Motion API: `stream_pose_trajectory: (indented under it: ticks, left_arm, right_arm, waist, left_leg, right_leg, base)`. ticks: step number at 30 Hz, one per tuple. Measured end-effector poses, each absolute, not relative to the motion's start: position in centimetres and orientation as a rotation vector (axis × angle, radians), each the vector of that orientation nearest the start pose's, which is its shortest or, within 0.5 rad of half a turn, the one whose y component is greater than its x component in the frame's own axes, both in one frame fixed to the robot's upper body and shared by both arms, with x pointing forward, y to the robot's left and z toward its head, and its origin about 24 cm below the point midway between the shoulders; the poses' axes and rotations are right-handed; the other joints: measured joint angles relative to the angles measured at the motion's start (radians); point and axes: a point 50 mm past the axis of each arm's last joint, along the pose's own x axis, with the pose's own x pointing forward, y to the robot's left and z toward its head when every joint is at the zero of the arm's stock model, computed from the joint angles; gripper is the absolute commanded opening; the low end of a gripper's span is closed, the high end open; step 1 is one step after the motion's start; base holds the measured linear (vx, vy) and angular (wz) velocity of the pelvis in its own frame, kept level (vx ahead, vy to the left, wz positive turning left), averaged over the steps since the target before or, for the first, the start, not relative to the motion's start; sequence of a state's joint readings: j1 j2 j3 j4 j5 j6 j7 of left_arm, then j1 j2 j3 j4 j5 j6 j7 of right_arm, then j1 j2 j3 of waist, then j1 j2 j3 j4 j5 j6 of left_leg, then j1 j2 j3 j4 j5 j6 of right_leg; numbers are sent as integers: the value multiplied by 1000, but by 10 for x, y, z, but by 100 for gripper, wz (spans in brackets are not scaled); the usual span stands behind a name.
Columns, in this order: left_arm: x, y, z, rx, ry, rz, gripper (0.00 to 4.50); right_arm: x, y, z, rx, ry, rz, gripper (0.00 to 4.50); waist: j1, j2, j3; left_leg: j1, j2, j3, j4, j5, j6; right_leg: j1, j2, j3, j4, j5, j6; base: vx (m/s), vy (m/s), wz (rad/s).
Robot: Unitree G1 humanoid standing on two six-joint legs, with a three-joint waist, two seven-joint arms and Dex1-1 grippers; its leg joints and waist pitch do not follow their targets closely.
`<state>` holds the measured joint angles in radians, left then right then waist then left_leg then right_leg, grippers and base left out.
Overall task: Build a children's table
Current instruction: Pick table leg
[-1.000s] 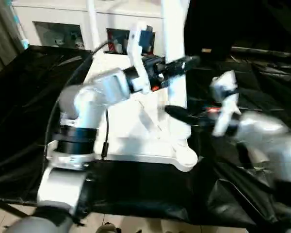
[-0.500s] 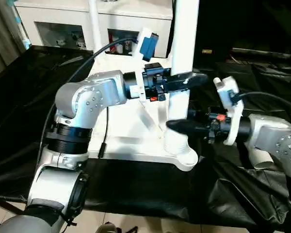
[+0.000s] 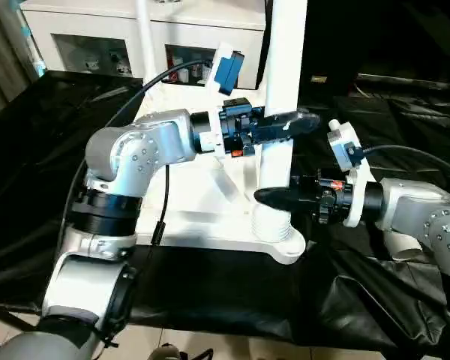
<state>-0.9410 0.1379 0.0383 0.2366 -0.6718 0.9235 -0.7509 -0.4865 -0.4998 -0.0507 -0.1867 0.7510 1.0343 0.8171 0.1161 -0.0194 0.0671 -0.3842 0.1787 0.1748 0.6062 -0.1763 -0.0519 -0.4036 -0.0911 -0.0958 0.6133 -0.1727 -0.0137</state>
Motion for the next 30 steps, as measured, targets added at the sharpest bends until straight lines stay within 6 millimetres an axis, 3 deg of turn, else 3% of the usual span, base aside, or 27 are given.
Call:
stream_pose_trajectory:
  ticks: [4,18,30]
  left_arm:
    - [345,52,220,-384,154,-1134,316]
    - [341,48,219,-455,132,-1066,192]
    - [339,48,221,-459,130,-1053,185]
  right_arm:
    - [284,-148,155,246,354,1084,190]
    - [288,-143,155,241,345,1054,189]
    - [288,-143,155,239,335,1058,189]
  waist:
    - [-1,-1,0]
    - [-1,-3,0]
    - [-1,-3,0]
  left_leg:
    - [0,0,0,0,0,0]
    - [-1,0,0,1,0,0]
    - [-1,0,0,1,0,0]
  right_leg:
    - [0,0,0,0,0,0]
    - [0,0,0,0,0,1]
    - [0,0,0,0,0,1]
  base:
    - [0,0,0]
    - [0,0,0]
    - [0,0,0]
